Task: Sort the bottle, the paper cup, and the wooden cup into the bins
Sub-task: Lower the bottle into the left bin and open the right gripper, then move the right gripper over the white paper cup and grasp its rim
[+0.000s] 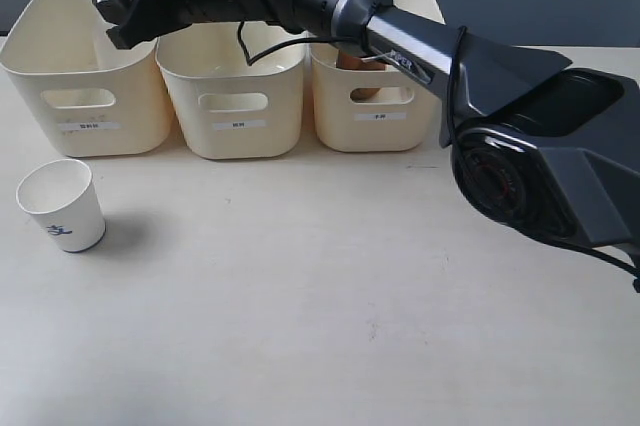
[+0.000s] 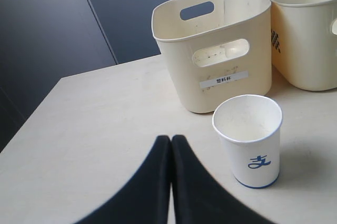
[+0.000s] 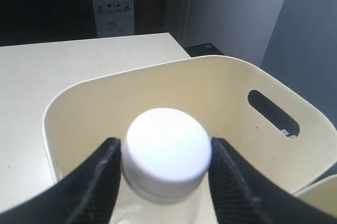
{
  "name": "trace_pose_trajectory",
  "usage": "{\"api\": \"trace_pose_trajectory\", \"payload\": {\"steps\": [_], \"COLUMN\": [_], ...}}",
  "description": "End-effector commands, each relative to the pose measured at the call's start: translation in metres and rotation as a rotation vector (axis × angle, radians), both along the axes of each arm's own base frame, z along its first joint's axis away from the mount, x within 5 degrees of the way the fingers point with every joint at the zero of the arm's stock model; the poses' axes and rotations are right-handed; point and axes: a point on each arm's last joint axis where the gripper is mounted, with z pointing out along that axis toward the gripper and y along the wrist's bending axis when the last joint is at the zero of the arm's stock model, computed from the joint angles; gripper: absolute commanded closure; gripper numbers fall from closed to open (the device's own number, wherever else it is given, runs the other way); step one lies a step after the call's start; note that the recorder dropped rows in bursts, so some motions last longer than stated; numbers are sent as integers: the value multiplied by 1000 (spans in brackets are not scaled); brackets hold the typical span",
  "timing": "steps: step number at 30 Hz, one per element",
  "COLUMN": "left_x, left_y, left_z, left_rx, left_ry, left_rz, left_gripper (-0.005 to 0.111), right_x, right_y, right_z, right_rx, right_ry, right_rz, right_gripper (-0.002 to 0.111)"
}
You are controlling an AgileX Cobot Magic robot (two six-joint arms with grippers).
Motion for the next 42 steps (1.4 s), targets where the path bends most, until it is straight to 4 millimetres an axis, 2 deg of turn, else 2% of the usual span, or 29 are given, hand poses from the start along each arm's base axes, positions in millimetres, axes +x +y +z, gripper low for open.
{"api": "trace_pose_trajectory", "payload": {"steps": [1, 4, 9, 11, 12, 14, 19, 25, 28, 31, 35, 42], "left_x": [0, 0, 0, 0, 0, 0, 0, 0, 0, 0, 0, 0], "left_y": [0, 0, 0, 0, 0, 0, 0, 0, 0, 0, 0, 0], "left_z": [-1, -1, -1, -1, -1, -1, -1, -1, -1, -1, -1, -1], "left_rx": [-1, -1, -1, -1, -1, -1, -1, -1, -1, -1, -1, -1], "left_ry": [-1, -1, -1, -1, -1, -1, -1, -1, -1, -1, -1, -1], "left_rz": [-6, -6, -6, -6, -6, -6, -6, -6, -6, -6, -6, -6], "left_gripper": [107, 107, 107, 107, 107, 107, 107, 107, 107, 107, 107, 107], "right_x": [0, -2, -13, -16, -17, -17, -18, -40, -54, -73, -85, -107], "right_y": [-2, -2, -6, -8, -9, -10, -12, -24, -29, -28, -18, 5], "right_z": [-1, -2, 25, 30, 28, 25, 28, 70, 78, 71, 52, 25], "right_rx": [-26, -38, -50, -71, -89, -125, -137, -196, -265, -367, -504, -584], "right_ry": [25, 34, 19, 37, 60, 71, 86, 28, 18, 38, -18, -119], "right_rz": [7, 28, 107, 118, 120, 110, 109, 232, 342, 480, 512, 614], "right_gripper": [62, 62, 62, 56, 51, 48, 48, 48, 48, 48, 51, 51]}}
